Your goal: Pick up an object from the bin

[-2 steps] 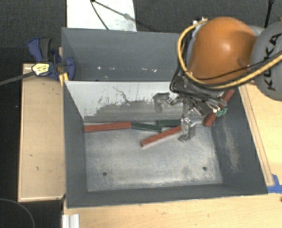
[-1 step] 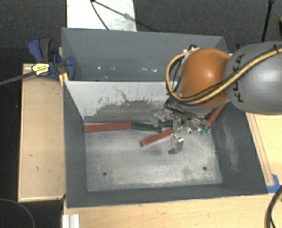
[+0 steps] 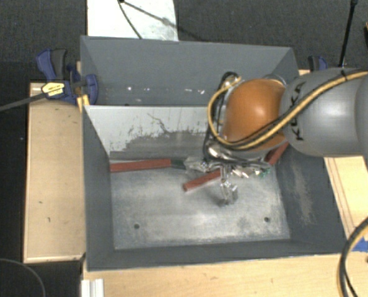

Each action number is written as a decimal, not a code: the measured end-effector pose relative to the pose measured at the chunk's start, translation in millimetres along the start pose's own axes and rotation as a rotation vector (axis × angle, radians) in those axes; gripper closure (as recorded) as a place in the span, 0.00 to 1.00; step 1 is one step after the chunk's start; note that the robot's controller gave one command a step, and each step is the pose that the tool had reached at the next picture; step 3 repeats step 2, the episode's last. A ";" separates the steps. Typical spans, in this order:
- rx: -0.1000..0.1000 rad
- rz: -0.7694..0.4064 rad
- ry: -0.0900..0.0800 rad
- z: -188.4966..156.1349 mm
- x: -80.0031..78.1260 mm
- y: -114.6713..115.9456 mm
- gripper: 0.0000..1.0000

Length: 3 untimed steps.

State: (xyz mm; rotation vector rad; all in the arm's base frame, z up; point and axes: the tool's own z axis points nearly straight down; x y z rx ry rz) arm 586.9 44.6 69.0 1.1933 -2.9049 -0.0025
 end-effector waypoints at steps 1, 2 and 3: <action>0.002 0.005 -0.002 -1.9 -0.6 -0.8 1.00; 0.008 0.045 -0.009 -155.6 4.0 -2.4 1.00; 0.008 0.045 -0.009 -155.6 4.0 -2.4 1.00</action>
Offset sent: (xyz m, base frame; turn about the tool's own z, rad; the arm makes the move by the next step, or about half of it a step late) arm 0.0000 0.0000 0.0000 0.0000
